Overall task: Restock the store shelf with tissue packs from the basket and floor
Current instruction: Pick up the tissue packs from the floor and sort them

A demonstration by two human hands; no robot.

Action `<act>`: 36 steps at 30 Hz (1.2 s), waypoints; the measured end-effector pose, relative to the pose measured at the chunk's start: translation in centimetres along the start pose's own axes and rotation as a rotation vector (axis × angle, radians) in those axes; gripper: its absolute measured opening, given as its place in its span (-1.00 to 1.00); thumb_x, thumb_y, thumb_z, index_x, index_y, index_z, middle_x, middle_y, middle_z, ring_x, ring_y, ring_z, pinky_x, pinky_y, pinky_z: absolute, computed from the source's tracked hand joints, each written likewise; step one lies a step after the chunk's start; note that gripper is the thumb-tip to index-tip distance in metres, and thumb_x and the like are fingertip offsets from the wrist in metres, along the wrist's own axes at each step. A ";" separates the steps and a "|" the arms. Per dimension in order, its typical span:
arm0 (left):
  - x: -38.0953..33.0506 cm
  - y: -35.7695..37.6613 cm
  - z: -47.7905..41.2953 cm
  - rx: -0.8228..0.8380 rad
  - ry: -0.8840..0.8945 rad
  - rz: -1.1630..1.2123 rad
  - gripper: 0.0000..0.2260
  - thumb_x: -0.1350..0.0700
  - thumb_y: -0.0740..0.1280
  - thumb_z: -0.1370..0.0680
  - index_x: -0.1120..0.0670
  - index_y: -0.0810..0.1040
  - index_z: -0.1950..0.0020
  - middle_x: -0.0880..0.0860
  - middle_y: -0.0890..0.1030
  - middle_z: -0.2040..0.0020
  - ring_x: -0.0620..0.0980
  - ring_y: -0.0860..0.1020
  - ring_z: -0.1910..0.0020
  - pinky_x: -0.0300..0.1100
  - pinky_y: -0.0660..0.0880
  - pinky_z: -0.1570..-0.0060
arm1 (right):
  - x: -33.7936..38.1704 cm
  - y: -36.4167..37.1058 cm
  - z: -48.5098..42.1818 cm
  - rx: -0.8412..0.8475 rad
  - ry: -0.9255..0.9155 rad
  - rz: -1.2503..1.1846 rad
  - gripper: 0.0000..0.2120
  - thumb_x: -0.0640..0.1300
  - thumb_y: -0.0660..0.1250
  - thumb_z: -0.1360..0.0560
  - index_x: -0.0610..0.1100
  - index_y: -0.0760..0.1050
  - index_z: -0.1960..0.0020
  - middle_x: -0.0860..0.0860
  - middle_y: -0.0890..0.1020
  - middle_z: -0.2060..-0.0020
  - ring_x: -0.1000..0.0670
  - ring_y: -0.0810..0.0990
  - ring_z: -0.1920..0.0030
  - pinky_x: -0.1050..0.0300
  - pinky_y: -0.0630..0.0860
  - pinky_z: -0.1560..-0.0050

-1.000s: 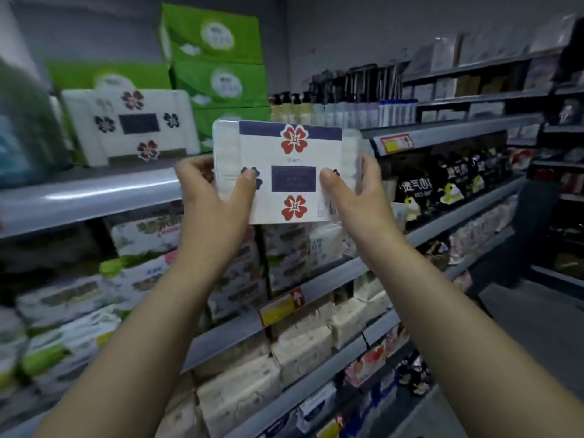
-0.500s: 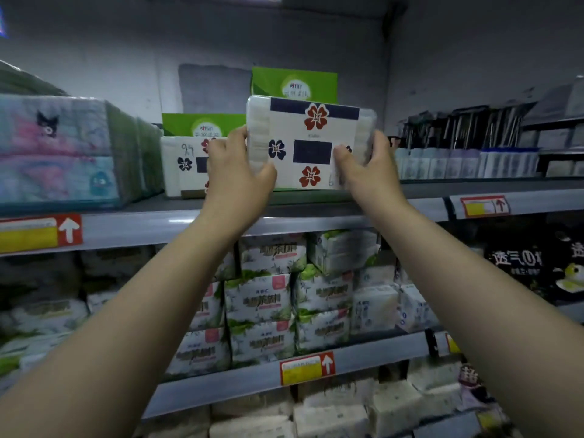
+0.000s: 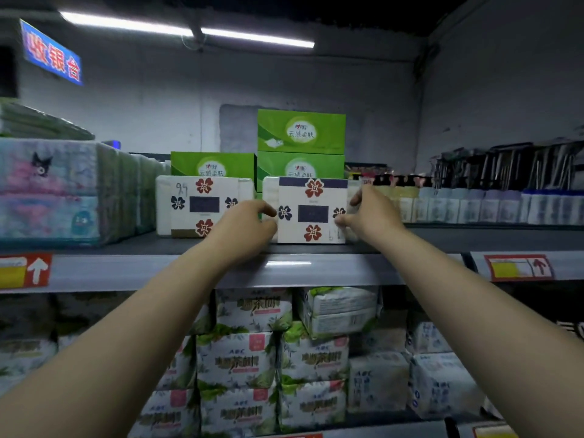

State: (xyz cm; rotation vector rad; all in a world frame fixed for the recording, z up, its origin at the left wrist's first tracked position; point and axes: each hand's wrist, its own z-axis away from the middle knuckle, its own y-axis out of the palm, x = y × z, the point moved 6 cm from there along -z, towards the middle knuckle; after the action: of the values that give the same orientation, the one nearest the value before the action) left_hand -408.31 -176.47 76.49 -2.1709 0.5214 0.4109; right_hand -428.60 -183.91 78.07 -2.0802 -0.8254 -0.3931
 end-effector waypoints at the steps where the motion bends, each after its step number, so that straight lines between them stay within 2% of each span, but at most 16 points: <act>1: 0.0 0.3 -0.3 0.010 -0.006 -0.008 -0.70 0.09 0.22 -0.58 0.05 0.55 -0.28 0.09 0.59 -0.14 -0.03 0.57 0.20 -0.24 0.40 0.25 | -0.1 0.4 -0.3 0.013 -0.012 0.011 -0.67 -0.14 0.48 -0.44 -0.12 0.35 -0.04 -0.02 0.49 0.03 -0.04 0.44 0.04 0.17 0.28 0.09; 3: 0.4 0.9 -1.0 0.057 -0.022 -0.049 -0.67 0.10 0.22 -0.57 0.10 0.53 -0.32 0.14 0.49 -0.30 0.06 0.52 -0.16 -0.21 0.40 -0.05 | -0.2 1.3 -0.9 0.038 -0.051 0.036 -0.77 -0.21 0.41 -0.48 -0.12 0.40 -0.06 -0.08 0.56 -0.05 -0.08 0.50 0.00 0.16 0.33 0.08; 5: 0.7 1.8 -1.4 0.133 -0.057 -0.121 -0.64 0.10 0.20 -0.58 0.14 0.47 -0.36 0.18 0.37 -0.36 0.08 0.34 -0.36 -0.13 0.30 -0.28 | -0.3 2.4 -1.3 0.106 -0.074 0.080 -0.75 -0.19 0.37 -0.51 -0.14 0.44 -0.16 -0.11 0.57 -0.14 -0.09 0.51 -0.06 0.17 0.34 0.06; 7: 0.9 2.5 -1.7 0.194 -0.096 -0.184 -0.65 0.07 0.18 -0.59 0.15 0.45 -0.35 0.21 0.33 -0.34 0.11 0.27 -0.39 -0.07 0.27 -0.31 | -0.3 3.2 -1.5 0.193 -0.091 0.122 -0.66 -0.10 0.37 -0.52 -0.13 0.42 -0.26 -0.09 0.55 -0.20 -0.10 0.51 -0.14 0.16 0.35 0.02; 9: 1.1 3.0 -2.0 0.226 -0.136 -0.242 -0.64 0.01 0.19 -0.59 0.12 0.43 -0.34 0.20 0.26 -0.34 0.17 0.33 -0.33 -0.04 0.29 -0.30 | -0.5 3.6 -1.6 0.238 -0.114 0.134 -0.61 -0.05 0.36 -0.53 -0.11 0.39 -0.31 -0.08 0.53 -0.25 -0.11 0.50 -0.20 0.15 0.37 -0.02; 14: 1.7 3.5 -2.1 0.267 -0.166 -0.356 -0.66 -0.09 0.11 -0.58 0.07 0.43 -0.24 0.17 0.23 -0.33 0.20 0.28 -0.33 0.08 0.30 -0.31 | -0.8 3.8 -1.7 0.243 -0.132 0.102 -0.61 -0.02 0.32 -0.56 -0.09 0.39 -0.34 -0.08 0.53 -0.26 -0.11 0.51 -0.20 0.15 0.38 -0.01; 16: 1.6 3.4 -2.2 0.309 -0.162 -0.419 -0.58 -0.17 0.02 -0.53 0.06 0.40 -0.23 0.16 0.25 -0.33 0.22 0.21 -0.38 0.14 0.27 -0.32 | -0.6 3.7 -1.4 0.241 -0.140 0.126 -0.62 0.00 0.28 -0.57 -0.10 0.39 -0.34 -0.08 0.54 -0.25 -0.11 0.51 -0.20 0.14 0.38 0.01; 18: 1.9 3.6 -2.4 0.365 -0.156 -0.509 -0.39 -0.24 -0.08 -0.45 0.06 0.36 -0.35 0.19 0.26 -0.39 0.26 0.15 -0.41 0.23 0.20 -0.35 | -0.1 3.3 -1.0 0.221 -0.145 0.131 -0.63 0.02 0.23 -0.60 -0.12 0.40 -0.34 -0.09 0.55 -0.24 -0.12 0.52 -0.19 0.10 0.43 -0.03; 20: 1.5 3.2 -2.2 0.350 -0.147 -0.550 -0.26 -0.30 -0.16 -0.41 0.05 0.33 -0.43 0.22 0.25 -0.45 0.27 0.12 -0.46 0.29 0.15 -0.38 | 0.7 2.3 -0.2 0.128 -0.183 0.125 -0.64 0.03 0.17 -0.62 -0.14 0.40 -0.33 -0.11 0.56 -0.23 -0.13 0.52 -0.19 0.04 0.46 -0.07; 21: 0.8 2.7 -1.9 0.310 -0.139 -0.537 -0.29 -0.32 -0.15 -0.47 0.04 0.30 -0.47 0.21 0.22 -0.48 0.25 0.12 -0.48 0.29 0.12 -0.40 | 1.1 1.6 0.3 0.056 -0.215 0.131 -0.64 0.03 0.15 -0.63 -0.14 0.40 -0.33 -0.11 0.55 -0.22 -0.14 0.51 -0.19 0.02 0.46 -0.07; 24: -1.8 2.2 -1.0 0.185 0.039 -0.527 -0.42 -0.25 -0.04 -0.62 0.01 0.11 -0.57 0.12 0.05 -0.58 0.16 0.04 -0.55 0.23 -0.05 -0.47 | 1.9 0.1 2.6 -0.083 -0.338 0.189 -0.59 0.05 0.16 -0.63 -0.17 0.37 -0.37 -0.13 0.50 -0.28 -0.17 0.45 -0.28 -0.03 0.41 -0.21; 27: -4.1 3.5 0.3 0.195 0.256 -0.494 -0.39 -0.24 -0.03 -0.62 -0.01 -0.04 -0.60 0.06 -0.13 -0.60 0.04 -0.16 -0.57 0.17 -0.25 -0.46 | 0.7 0.0 5.2 -0.068 -0.363 0.367 -0.45 0.13 0.14 -0.61 -0.10 0.21 -0.52 -0.09 0.29 -0.50 -0.11 0.21 -0.50 -0.05 0.14 -0.48; 30: -5.6 5.6 1.9 0.230 0.411 -0.462 -0.36 -0.26 -0.03 -0.61 0.01 -0.11 -0.60 0.05 -0.19 -0.60 0.01 -0.20 -0.57 0.15 -0.24 -0.46 | -1.8 -1.1 7.9 -0.057 -0.283 0.484 -0.36 0.21 0.10 -0.60 -0.04 0.05 -0.58 -0.07 0.10 -0.57 -0.07 0.00 -0.57 -0.10 -0.05 -0.52; 36: -9.2 9.6 7.3 0.347 0.651 -0.388 -0.33 -0.26 -0.02 -0.61 0.04 -0.18 -0.59 0.05 -0.24 -0.59 0.02 -0.19 -0.57 0.16 -0.19 -0.47 | -7.5 -4.9 16.2 -0.004 0.067 0.685 -0.30 0.29 0.02 -0.59 0.02 -0.12 -0.60 -0.03 -0.10 -0.59 -0.04 -0.16 -0.57 -0.10 -0.14 -0.54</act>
State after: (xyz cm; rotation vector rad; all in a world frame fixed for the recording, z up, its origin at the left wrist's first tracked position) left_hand -421.84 -173.94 70.04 -1.9677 0.4554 -0.5781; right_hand -437.70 -171.92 67.28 -2.1876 -0.0418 -0.0841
